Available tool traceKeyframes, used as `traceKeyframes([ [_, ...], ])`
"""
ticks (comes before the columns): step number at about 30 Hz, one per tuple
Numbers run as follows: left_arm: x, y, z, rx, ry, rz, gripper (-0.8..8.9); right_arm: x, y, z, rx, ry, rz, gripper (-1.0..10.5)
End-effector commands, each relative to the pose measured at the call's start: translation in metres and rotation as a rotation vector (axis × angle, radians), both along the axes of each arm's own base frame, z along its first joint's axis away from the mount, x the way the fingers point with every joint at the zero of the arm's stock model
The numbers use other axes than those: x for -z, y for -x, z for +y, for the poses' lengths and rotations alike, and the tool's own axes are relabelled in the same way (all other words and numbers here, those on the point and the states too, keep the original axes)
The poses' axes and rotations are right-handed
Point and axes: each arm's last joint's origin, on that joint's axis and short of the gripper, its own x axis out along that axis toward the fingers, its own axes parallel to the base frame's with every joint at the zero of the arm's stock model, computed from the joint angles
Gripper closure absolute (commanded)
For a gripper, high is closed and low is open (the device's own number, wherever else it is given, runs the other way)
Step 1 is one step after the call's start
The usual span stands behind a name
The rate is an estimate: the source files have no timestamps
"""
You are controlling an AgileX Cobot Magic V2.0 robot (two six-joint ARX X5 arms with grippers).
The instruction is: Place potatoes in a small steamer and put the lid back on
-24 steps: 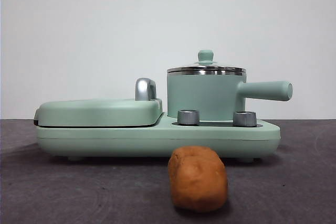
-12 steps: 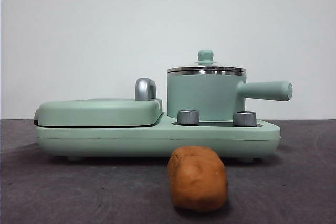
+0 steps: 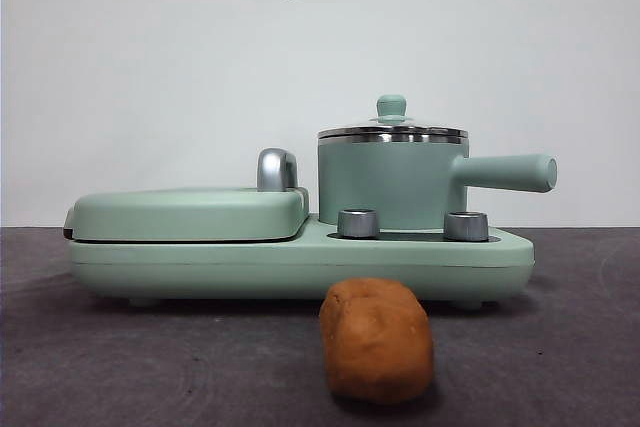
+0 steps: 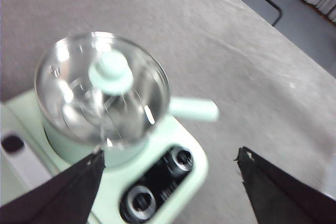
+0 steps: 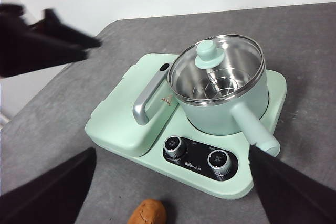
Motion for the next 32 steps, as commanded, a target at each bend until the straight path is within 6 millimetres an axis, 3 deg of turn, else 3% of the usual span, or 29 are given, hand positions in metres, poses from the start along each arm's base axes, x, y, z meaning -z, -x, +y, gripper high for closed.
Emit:
traceKeyframes([
  [1, -0.001, -0.016, -0.019, -0.018, -0.033, -0.054, 4.02, -0.006, 0.001, 0.000, -0.001, -0.008, -0.016, 4.8],
  [6, 0.009, -0.042, -0.047, -0.047, -0.054, -0.111, 4.04, -0.006, 0.001, 0.000, -0.001, -0.008, -0.017, 4.8],
  [12, 0.023, -0.062, -0.067, -0.085, -0.035, -0.218, 4.16, -0.006, 0.001, 0.000, -0.002, -0.009, -0.017, 4.8],
  [32, 0.087, -0.091, -0.094, -0.021, -0.158, -0.222, 4.16, -0.006, 0.001, 0.000, -0.001, -0.008, -0.016, 4.8],
])
